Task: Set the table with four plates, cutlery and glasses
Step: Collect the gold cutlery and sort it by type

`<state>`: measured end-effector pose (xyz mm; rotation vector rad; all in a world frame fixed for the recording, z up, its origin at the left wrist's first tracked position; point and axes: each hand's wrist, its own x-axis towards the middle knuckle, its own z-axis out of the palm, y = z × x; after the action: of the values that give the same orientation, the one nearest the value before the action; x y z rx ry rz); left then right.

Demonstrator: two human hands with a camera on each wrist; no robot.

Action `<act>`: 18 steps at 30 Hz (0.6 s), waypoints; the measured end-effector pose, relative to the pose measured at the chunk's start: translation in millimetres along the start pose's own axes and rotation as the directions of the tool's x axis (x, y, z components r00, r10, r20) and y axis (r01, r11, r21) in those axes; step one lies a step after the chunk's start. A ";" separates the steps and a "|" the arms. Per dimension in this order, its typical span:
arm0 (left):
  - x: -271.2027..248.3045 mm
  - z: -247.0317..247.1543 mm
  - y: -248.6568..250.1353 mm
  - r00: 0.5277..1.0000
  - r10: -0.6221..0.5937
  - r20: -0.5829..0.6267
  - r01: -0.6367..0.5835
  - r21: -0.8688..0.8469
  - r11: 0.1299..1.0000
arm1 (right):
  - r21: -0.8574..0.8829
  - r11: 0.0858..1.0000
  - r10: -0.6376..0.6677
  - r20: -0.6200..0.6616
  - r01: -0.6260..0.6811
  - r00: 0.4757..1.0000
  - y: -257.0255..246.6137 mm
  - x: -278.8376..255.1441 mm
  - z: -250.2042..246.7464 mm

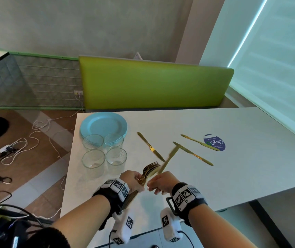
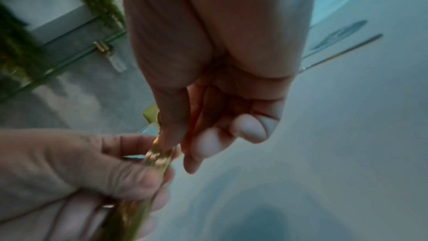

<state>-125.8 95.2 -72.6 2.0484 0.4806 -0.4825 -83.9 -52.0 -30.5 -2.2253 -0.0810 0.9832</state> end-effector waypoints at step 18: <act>-39.3 -47.1 -82.3 0.995 -0.096 -0.037 0.096 0.666 0.740 | -0.519 0.855 -0.024 -0.023 0.008 0.999 -6.4 -13.8 -0.5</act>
<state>-194.5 169.8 -88.6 2.7251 0.4526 -0.8082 -92.1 -51.7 -17.7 -2.7227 -0.3960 1.0055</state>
